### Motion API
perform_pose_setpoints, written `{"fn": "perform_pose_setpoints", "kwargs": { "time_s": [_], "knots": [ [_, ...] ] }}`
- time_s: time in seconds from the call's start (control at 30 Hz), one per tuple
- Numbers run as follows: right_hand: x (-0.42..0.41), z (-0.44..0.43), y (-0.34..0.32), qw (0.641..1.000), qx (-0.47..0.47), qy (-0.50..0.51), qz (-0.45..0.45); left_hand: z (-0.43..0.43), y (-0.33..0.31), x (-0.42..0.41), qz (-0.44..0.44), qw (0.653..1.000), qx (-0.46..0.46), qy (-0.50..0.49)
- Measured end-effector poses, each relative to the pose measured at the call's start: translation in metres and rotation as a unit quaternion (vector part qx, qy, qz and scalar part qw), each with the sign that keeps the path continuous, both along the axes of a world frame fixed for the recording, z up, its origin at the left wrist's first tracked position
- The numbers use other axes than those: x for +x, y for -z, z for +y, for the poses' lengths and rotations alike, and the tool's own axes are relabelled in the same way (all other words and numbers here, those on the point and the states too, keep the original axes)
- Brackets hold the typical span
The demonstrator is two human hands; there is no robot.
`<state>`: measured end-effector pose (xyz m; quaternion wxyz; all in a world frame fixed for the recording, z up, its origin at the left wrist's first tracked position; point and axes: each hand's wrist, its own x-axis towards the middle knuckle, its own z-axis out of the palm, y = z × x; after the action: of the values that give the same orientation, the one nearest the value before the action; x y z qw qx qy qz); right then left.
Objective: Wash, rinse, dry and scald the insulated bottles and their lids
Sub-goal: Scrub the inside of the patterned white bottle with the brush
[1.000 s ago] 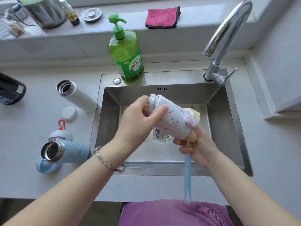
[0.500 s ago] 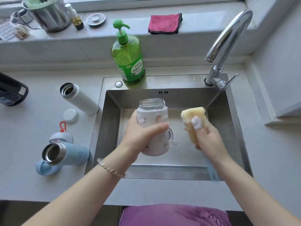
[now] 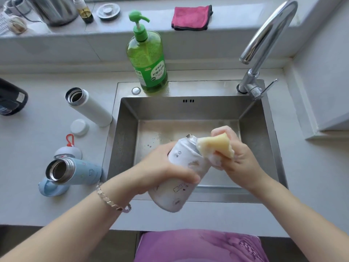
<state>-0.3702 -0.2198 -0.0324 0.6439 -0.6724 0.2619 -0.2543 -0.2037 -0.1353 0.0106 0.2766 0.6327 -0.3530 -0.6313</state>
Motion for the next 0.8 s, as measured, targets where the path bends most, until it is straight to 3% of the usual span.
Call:
{"fn": "perform_pose_setpoints", "kwargs": {
  "time_s": [0.07, 0.1, 0.17, 0.23, 0.3, 0.37, 0.47, 0.53, 0.57, 0.63, 0.7, 0.73, 0.8],
  "knots": [
    [-0.002, -0.002, 0.000, 1.000, 0.020, -0.010, -0.022, 0.001, 0.002, -0.001, 0.066, 0.998, 0.021, -0.007],
    [-0.001, -0.002, -0.003, 1.000, 0.002, -0.009, -0.013, 0.000, 0.003, -0.004, 0.019, 0.999, 0.018, -0.024],
    [0.005, -0.002, -0.011, 0.997, -0.060, 0.008, 0.045, -0.004, 0.007, -0.012, -0.188, 0.980, -0.023, -0.059],
    [0.014, 0.001, -0.015, 0.986, -0.104, 0.045, 0.120, -0.007, 0.006, -0.021, -0.391, 0.916, -0.078, -0.043],
    [0.022, 0.004, -0.014, 0.981, -0.101, 0.079, 0.148, -0.009, 0.006, -0.023, -0.450, 0.886, -0.108, -0.025],
    [0.020, 0.003, -0.009, 0.986, -0.093, 0.071, 0.116, -0.009, 0.004, -0.015, -0.374, 0.924, -0.078, -0.017],
    [0.009, 0.000, 0.003, 0.995, -0.081, 0.042, 0.032, -0.007, 0.001, 0.003, -0.129, 0.992, -0.016, 0.002],
    [0.004, 0.001, 0.003, 0.996, -0.071, 0.041, 0.024, -0.003, 0.003, 0.004, -0.029, 0.999, -0.003, 0.013],
    [0.006, 0.003, 0.000, 0.996, -0.073, 0.045, 0.038, -0.002, 0.005, 0.001, -0.038, 0.999, -0.003, 0.003],
    [0.013, 0.005, -0.003, 0.992, -0.073, 0.054, 0.088, -0.002, 0.012, -0.006, -0.188, 0.981, -0.010, -0.040],
    [0.023, 0.007, -0.005, 0.985, -0.067, 0.069, 0.143, -0.004, 0.013, -0.016, -0.430, 0.901, -0.050, -0.021],
    [0.026, 0.007, -0.006, 0.984, -0.061, 0.076, 0.152, -0.003, 0.013, -0.020, -0.506, 0.858, -0.087, -0.005],
    [0.026, 0.006, -0.007, 0.990, -0.024, 0.070, 0.118, -0.002, 0.015, -0.020, -0.546, 0.828, -0.129, 0.022]
  ]
}}
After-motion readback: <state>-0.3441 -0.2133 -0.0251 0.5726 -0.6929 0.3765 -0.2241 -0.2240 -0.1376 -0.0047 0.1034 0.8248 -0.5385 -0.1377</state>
